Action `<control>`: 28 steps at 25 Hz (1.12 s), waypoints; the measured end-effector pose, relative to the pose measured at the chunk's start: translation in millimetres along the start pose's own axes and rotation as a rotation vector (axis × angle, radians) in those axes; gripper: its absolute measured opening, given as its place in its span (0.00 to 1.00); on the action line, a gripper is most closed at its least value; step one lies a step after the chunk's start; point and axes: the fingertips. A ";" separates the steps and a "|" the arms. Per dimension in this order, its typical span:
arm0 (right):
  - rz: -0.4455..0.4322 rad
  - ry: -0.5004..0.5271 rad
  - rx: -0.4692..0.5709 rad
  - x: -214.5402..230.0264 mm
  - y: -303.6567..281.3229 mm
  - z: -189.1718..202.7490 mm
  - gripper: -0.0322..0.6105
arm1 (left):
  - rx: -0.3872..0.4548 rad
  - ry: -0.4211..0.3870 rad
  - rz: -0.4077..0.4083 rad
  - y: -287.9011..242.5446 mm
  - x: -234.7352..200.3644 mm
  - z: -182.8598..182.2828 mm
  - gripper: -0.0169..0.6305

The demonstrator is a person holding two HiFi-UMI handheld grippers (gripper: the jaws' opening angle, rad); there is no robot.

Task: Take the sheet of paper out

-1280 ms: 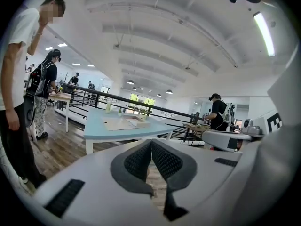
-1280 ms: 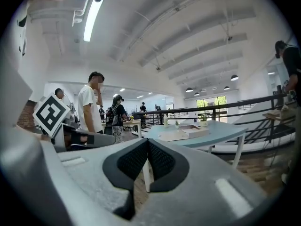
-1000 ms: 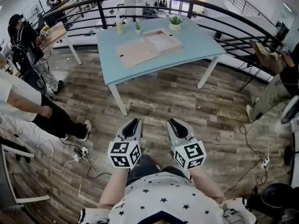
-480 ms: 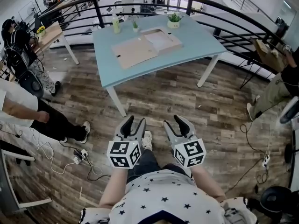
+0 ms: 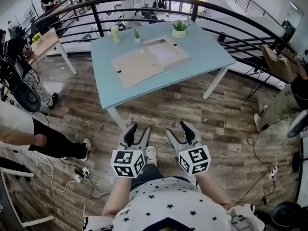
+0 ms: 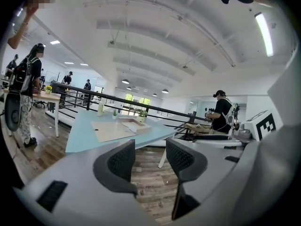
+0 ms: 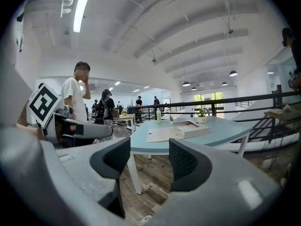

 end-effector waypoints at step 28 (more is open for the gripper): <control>0.084 -0.013 -0.004 89.3 -211.7 -87.2 0.44 | -0.028 -0.018 0.106 -199.3 -128.8 -109.6 0.33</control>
Point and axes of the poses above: the fingertips, and each gripper's own axes: y backward along the fingers, x to its right, z out of its underside, and after that the axes turned 1 degree about -y, right-handed
